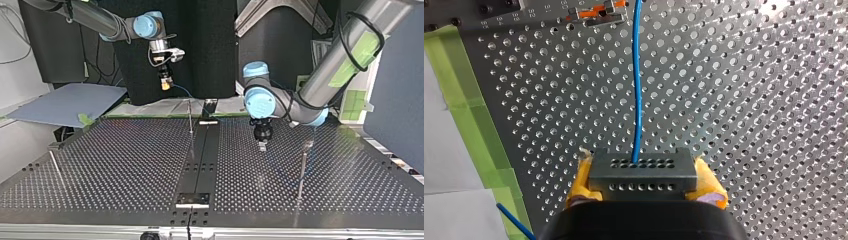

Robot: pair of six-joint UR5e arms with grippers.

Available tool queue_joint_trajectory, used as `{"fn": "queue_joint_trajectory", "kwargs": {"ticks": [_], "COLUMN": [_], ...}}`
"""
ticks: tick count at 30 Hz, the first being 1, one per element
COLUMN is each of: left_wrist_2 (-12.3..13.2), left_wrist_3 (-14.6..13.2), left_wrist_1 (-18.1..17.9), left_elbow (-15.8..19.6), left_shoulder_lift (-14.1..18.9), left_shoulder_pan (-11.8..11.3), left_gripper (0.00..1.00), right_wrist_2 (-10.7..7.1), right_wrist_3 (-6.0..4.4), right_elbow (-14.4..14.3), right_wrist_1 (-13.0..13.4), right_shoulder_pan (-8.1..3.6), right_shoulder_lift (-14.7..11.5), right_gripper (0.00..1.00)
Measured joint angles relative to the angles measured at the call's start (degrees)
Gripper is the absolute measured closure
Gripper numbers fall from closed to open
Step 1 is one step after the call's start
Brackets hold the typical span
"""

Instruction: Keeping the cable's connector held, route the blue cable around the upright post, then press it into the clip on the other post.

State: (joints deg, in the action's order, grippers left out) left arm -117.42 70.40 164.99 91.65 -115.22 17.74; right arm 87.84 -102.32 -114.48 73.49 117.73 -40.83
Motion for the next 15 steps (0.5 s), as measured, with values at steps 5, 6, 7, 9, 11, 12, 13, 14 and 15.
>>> {"fn": "queue_joint_trajectory", "kwargs": {"ticks": [5,6,7,9,11,12,13,14,15], "left_wrist_2": [-1.89,-2.31,-2.6,-3.08,-3.23,-3.25,-3.26,-3.29,-3.33], "left_wrist_3": [-1.08,-1.46,-1.77,-2.39,-2.7,-2.81,-2.86,-2.88,-2.89], "left_wrist_1": [-0.34,-0.39,-0.43,-0.54,-0.62,-0.66,-0.67,-0.68,-0.69], "left_elbow": [0.0,-0.01,-0.01,0.0,0.0,0.0,0.0,0.0,0.0], "left_shoulder_lift": [-1.74,-1.87,-1.94,-2.04,-2.08,-2.1,-2.11,-2.11,-2.11], "left_shoulder_pan": [0.18,0.18,0.19,0.17,0.13,0.11,0.11,0.11,0.1], "left_gripper": [0.0,0.0,0.0,0.0,0.0,0.0,0.0,0.0,0.0], "right_wrist_2": [0.03,0.02,0.03,0.04,0.05,0.05,0.05,0.05,0.05], "right_wrist_3": [0.0,-0.01,-0.01,-0.03,-0.04,-0.04,-0.05,-0.05,-0.05], "right_elbow": [-0.01,0.0,-0.01,0.0,-0.01,-0.01,0.0,0.0,0.0], "right_wrist_1": [0.02,0.04,0.05,0.05,0.03,0.02,0.02,0.03,0.04], "right_shoulder_pan": [0.0,0.0,0.0,0.0,0.0,0.0,0.0,0.0,0.0], "right_shoulder_lift": [0.02,0.02,0.02,0.0,0.01,0.0,0.0,0.0,0.01], "right_gripper": [1.0,1.0,1.0,1.0,1.0,1.0,1.0,1.0,1.0]}}
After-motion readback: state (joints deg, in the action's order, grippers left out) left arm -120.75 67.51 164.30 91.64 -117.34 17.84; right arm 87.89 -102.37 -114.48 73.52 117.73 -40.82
